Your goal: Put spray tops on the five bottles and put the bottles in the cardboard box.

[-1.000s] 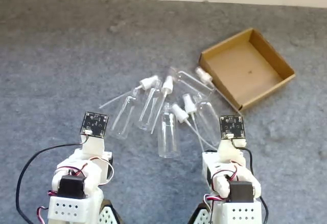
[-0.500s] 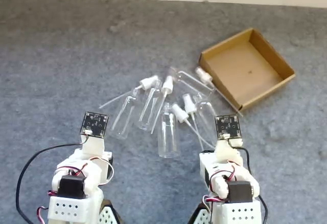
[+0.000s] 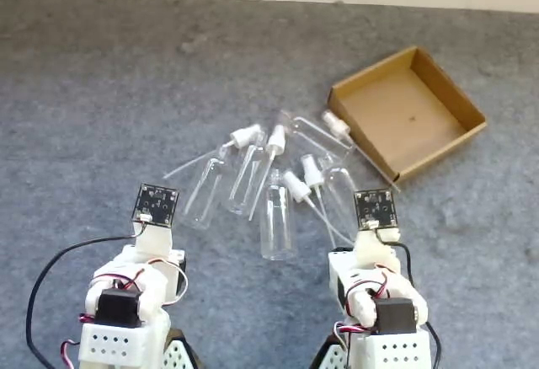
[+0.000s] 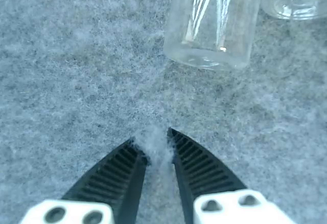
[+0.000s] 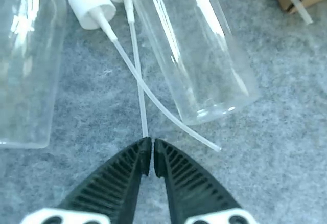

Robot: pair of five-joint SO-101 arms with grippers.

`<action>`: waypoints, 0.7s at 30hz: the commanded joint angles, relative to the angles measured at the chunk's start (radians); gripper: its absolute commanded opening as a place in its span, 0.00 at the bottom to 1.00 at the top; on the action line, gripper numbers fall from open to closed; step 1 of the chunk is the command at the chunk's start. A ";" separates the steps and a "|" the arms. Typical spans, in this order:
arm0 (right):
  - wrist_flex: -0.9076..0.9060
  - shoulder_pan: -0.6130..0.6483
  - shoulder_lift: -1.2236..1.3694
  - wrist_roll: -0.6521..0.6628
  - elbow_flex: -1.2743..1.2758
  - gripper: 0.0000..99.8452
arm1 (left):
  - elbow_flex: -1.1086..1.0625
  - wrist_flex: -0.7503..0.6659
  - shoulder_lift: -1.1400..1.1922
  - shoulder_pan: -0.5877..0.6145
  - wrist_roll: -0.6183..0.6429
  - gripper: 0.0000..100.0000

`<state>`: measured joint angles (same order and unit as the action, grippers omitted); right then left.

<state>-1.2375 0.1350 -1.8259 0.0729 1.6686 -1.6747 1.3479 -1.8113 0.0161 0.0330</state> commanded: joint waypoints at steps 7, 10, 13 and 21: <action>0.088 0.016 -0.013 -0.002 0.156 0.00 | -0.019 0.006 -0.013 -0.015 -0.011 0.00; 0.168 0.015 -0.013 0.000 0.157 0.00 | -0.019 0.006 -0.013 -0.015 -0.011 0.00; 0.209 0.010 -0.013 0.044 0.151 0.00 | -0.019 0.006 -0.013 -0.015 -0.011 0.00; 0.223 0.013 -0.013 0.370 0.148 0.00 | -0.019 0.006 -0.013 -0.015 -0.011 0.00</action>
<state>-1.0411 0.1427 -1.8259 0.3552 1.6686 -1.6747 1.3479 -1.8113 0.0146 0.0330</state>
